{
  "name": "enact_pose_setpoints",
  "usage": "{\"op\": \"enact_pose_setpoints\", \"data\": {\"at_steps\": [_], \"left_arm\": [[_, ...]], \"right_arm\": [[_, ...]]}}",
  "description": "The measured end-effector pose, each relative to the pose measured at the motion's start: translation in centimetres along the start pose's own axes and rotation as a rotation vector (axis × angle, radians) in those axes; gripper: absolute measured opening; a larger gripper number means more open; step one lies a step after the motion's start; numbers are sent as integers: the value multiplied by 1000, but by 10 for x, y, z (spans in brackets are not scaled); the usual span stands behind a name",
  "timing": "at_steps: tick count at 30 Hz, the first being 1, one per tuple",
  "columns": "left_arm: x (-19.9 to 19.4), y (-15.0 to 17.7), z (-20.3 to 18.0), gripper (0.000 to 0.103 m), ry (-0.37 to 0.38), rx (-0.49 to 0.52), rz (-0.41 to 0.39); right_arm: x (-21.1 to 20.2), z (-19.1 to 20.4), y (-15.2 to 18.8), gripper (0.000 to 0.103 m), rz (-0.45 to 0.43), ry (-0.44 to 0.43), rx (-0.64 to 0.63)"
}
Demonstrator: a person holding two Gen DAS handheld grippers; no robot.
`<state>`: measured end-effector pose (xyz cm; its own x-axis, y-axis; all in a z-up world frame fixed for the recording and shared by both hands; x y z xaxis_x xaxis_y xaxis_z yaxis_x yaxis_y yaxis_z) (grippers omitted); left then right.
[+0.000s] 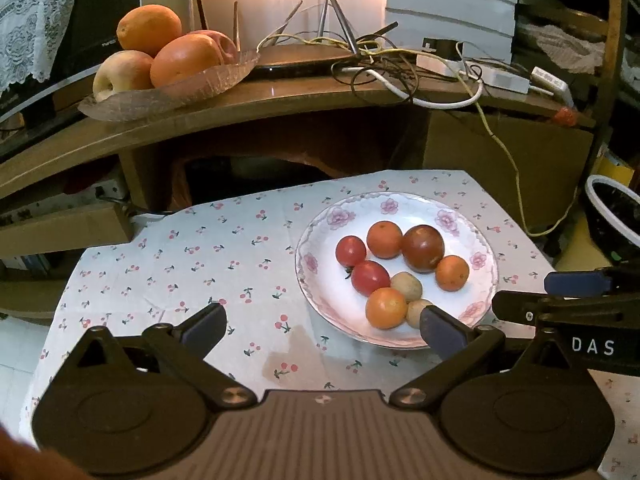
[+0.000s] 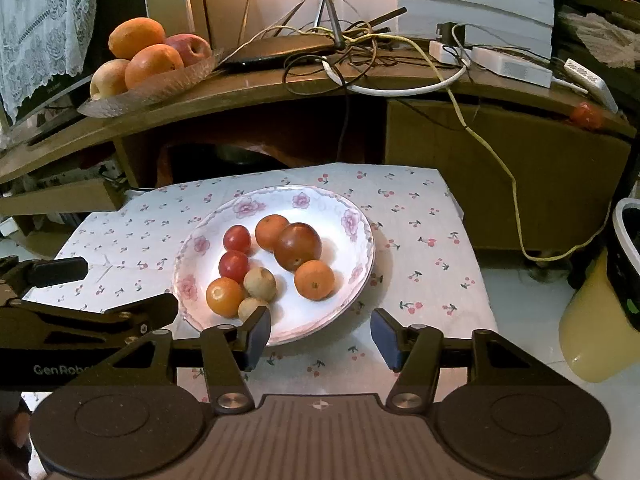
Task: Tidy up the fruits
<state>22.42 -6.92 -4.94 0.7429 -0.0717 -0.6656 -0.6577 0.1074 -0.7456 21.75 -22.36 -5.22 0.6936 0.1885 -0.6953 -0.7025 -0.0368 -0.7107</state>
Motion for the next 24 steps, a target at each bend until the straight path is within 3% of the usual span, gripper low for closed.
{"op": "enact_pose_setpoints", "data": {"at_steps": [24], "left_arm": [[-36,20,-5,103,3,-12,1]], "right_arm": [[-48,4,20,59,-39,12,36]]}}
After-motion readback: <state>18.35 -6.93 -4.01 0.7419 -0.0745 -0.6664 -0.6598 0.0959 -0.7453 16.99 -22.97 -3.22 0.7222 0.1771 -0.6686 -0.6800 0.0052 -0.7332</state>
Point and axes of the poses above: each gripper's, at about its wrist camera, not at the fingertips, and x roughly the way its jaws point, z to its left, y to its underside, the point moved 8 cm from there along x, roughly the way its jaws point, and after that the axes turned 3 degrees about -y, right-handed, at the moved point
